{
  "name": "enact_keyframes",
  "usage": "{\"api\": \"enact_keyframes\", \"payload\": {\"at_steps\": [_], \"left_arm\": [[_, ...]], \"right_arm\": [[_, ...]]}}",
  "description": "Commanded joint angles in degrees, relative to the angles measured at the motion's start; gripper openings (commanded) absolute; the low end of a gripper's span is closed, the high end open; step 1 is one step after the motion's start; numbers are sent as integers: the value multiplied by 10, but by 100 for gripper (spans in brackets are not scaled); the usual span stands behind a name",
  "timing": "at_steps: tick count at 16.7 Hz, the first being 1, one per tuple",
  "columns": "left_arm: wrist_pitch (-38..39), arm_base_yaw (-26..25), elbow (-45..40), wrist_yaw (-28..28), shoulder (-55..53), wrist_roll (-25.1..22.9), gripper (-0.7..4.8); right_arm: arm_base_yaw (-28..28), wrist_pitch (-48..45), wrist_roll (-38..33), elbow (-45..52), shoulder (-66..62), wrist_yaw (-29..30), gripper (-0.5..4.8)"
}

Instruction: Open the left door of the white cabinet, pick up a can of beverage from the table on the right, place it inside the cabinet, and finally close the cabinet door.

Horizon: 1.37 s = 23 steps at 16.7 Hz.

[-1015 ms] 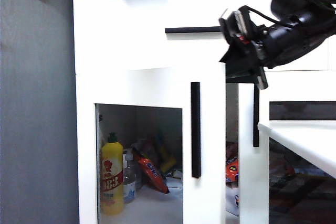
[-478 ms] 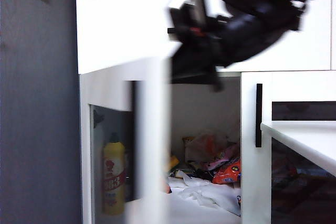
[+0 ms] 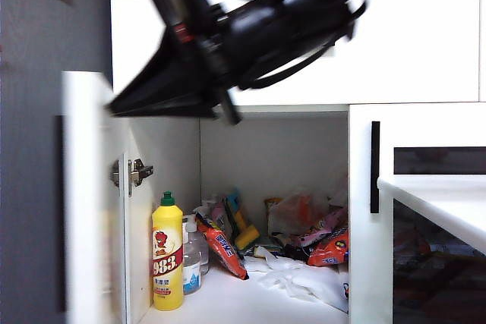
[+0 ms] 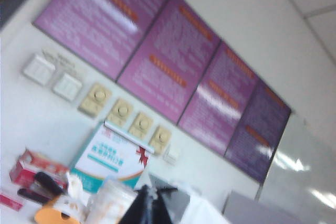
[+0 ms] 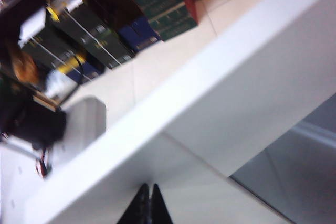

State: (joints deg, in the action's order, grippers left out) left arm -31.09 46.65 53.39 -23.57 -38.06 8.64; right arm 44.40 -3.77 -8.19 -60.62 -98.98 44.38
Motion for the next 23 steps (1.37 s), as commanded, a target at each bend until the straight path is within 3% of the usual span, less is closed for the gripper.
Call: {"api": "enact_keyframes", "payload": {"at_steps": [1, 7, 8, 10, 13, 15, 16, 20, 22, 23], "left_arm": [[4, 1, 1, 5, -1, -1, -5], [85, 1, 1, 7, 8, -3, -5], [105, 1, 1, 7, 17, -3, -5], [129, 1, 1, 7, 24, -3, -5], [203, 1, 1, 20, 34, -3, -5], [263, 1, 1, 29, 38, -2, -5], [322, 1, 1, 98, 39, -2, -5], [388, 1, 1, 194, 23, -3, -5], [386, 1, 1, 225, -3, -2, -4], [379, 1, 1, 247, -32, -2, -2]], "right_arm": [[25, -56, -26, -1, -12, -25, -1], [75, -109, -35, -1, -16, -102, -1], [86, -170, -86, -1, -31, -111, -1], [96, -241, -115, -2, -52, -115, -1], [91, -234, -116, -2, -56, -116, -1], [71, -230, -118, -2, -45, -108, -1], [38, -219, -117, -2, -16, -111, -1], [-76, -157, -109, -2, 134, -132, -1], [-120, -107, -59, -2, 230, -176, -1], [-151, -51, 9, -2, 323, -259, -1]]}}
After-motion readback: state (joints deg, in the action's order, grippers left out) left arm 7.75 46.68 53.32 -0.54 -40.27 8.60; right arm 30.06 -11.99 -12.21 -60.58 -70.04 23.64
